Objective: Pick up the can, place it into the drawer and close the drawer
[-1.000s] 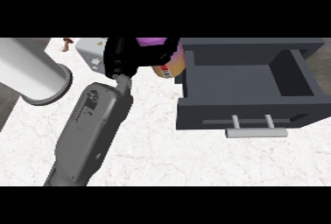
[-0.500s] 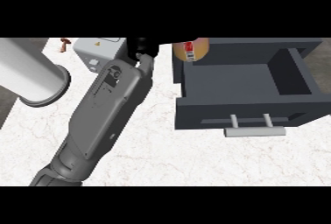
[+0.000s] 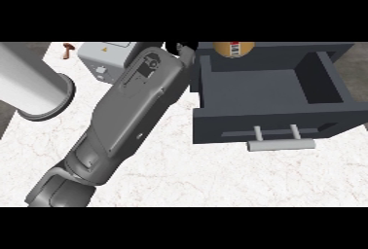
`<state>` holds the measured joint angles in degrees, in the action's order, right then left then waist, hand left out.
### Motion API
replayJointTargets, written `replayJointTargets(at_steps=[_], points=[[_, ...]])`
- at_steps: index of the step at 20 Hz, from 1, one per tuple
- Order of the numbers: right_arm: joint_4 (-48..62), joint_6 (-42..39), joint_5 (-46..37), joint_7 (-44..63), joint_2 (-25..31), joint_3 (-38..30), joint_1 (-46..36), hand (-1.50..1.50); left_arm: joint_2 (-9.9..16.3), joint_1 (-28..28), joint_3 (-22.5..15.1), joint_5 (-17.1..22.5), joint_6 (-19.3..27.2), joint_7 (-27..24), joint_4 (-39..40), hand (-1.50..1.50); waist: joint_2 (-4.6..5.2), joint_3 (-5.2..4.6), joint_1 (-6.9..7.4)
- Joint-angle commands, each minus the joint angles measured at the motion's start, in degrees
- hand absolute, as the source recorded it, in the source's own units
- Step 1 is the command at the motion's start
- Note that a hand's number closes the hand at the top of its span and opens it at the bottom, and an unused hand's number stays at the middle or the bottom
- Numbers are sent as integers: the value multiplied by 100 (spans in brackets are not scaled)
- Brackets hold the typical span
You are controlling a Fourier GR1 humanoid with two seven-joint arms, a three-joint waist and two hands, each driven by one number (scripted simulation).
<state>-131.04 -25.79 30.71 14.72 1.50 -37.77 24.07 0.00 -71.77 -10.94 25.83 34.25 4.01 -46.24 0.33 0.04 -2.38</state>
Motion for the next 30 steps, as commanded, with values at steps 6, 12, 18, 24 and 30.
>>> replayJointTargets(at_steps=[6,12,18,24,30], points=[[123,18,-101,25,57,40,-253,-150,0,-500,-733,1143,175,-671,906,150,33,3,-117],[100,-64,-152,-116,-143,122,-167,-150,0,-795,-1150,1518,361,-701,1324,150,28,7,-145],[106,-18,-180,49,-60,191,-394,-150,0,-686,-1839,2094,669,-760,1413,150,56,12,-259],[226,72,-91,264,247,-4,-499,-150,0,-819,-2033,2297,814,-899,1797,-150,67,10,-262],[-125,47,-243,194,-139,202,-349,-150,0,-765,-2356,2601,1182,-1026,1816,-150,65,9,-299]])
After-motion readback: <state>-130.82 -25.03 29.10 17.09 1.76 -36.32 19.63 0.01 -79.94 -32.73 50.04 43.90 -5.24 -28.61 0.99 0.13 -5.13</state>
